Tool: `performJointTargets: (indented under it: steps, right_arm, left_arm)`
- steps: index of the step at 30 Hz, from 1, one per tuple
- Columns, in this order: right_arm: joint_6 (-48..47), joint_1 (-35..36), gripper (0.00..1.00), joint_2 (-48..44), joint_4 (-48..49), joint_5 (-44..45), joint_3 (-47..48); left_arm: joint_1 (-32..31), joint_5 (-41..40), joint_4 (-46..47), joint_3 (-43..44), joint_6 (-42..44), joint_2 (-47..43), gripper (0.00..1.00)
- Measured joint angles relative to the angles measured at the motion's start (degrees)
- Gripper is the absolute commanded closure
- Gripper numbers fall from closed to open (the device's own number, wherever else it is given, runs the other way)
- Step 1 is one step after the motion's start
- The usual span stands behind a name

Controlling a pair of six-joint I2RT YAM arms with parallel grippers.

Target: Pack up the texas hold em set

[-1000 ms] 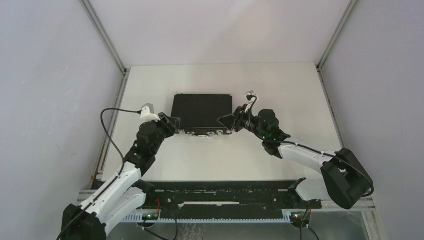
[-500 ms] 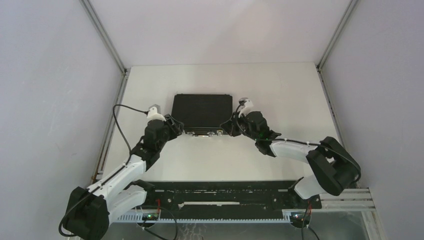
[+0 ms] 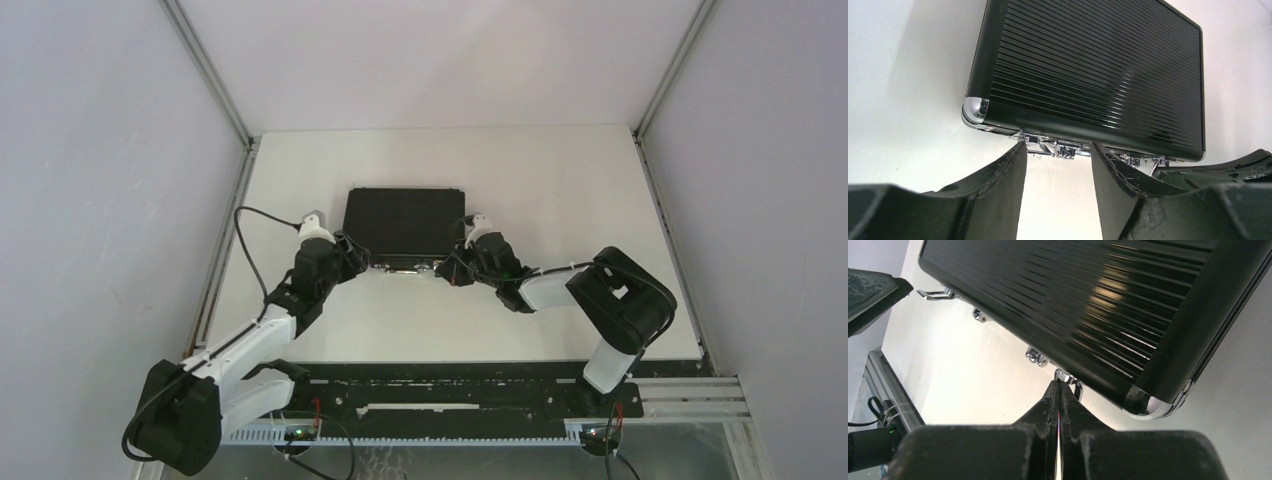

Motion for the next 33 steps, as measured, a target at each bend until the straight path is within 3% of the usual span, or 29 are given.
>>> performJointTargets:
  steps: [14, 22, 33]
  right_arm:
    - [0.07, 0.11, 1.0, 3.98, 3.06, 2.01, 1.05]
    - [0.63, 1.62, 1.0, 8.31, -5.68, 7.43, 6.82]
    - [0.44, 1.55, 1.0, 5.53, -7.98, 9.51, 6.14]
  left_arm:
    - [0.0, 0.0, -0.24, 0.13, 0.0, 1.36, 0.44]
    - [0.0, 0.02, -0.42, 0.52, 0.0, 1.92, 0.43]
    - [0.0, 0.22, -0.39, 0.9, 0.0, 3.1, 0.46]
